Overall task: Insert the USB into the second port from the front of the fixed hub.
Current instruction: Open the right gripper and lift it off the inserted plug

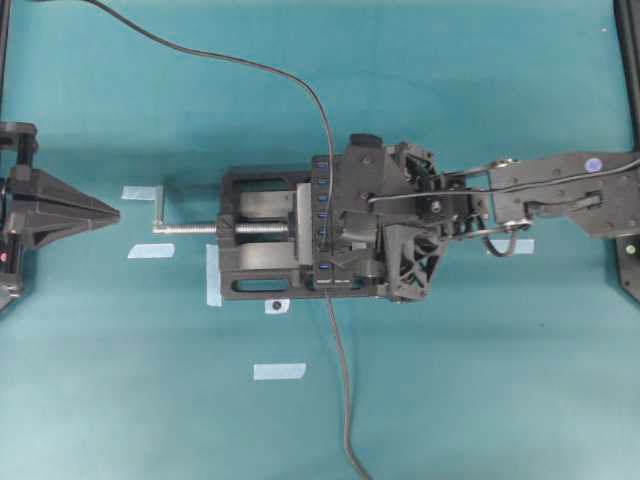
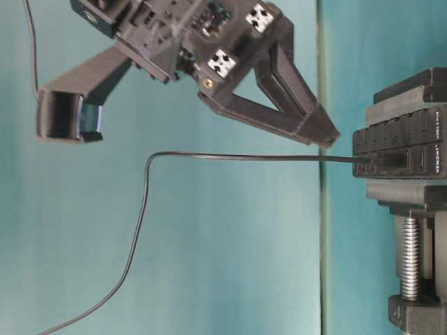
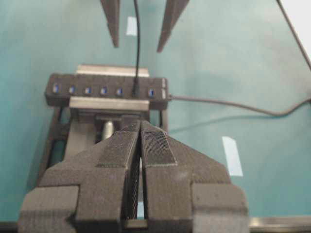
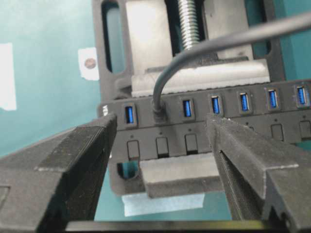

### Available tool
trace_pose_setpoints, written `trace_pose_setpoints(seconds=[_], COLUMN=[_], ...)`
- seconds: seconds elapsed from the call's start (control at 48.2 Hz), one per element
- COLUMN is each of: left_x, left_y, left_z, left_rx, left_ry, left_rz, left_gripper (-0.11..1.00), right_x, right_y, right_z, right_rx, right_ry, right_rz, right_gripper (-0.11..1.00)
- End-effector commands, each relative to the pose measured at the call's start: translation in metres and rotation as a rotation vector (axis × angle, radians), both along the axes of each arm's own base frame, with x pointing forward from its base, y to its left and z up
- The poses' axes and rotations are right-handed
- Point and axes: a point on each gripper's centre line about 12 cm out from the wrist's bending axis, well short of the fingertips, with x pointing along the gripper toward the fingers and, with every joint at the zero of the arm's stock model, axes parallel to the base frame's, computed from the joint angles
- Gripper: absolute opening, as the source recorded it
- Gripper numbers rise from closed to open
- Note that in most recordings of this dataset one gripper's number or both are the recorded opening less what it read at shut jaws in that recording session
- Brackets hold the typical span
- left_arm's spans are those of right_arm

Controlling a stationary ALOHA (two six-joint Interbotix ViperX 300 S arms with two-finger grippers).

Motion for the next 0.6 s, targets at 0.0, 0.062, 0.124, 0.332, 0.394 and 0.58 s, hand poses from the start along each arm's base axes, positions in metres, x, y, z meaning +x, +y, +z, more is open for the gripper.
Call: trace_pose_setpoints(seconds=[0.0,0.062,0.124,0.332,0.394,0.58], left_x=[0.0016,0.0016,0.0016,0.0015,0.0016,0.0015], left_y=[-0.0003,-0.0003,-0.0003,-0.0003,-0.0003,-0.0003], left_z=[0.0041,0.0041,0.0041,0.0039,0.0041,0.0039], left_rx=[-0.002,-0.002,-0.002,-0.002,-0.002,-0.002], left_ry=[-0.011,-0.011,-0.011,-0.009,-0.011,-0.009], left_rz=[-0.001,-0.001,-0.001,-0.001,-0.001,-0.001], left_gripper=[0.00,0.00,0.00,0.00,0.00,0.00], right_x=[-0.0018,-0.0029,-0.0034,-0.0039,-0.0040,-0.0042], right_y=[0.0019,0.0019,0.0024,0.0030,0.0030,0.0035], right_z=[0.0168,0.0165,0.0165,0.0166,0.0172,0.0160], right_rx=[0.011,0.011,0.011,0.011,0.011,0.011], right_ry=[-0.051,-0.051,-0.051,-0.051,-0.052,-0.049], right_rz=[-0.003,-0.003,-0.002,0.000,0.000,0.002], right_gripper=[0.83,0.83,0.83,0.83,0.83,0.83])
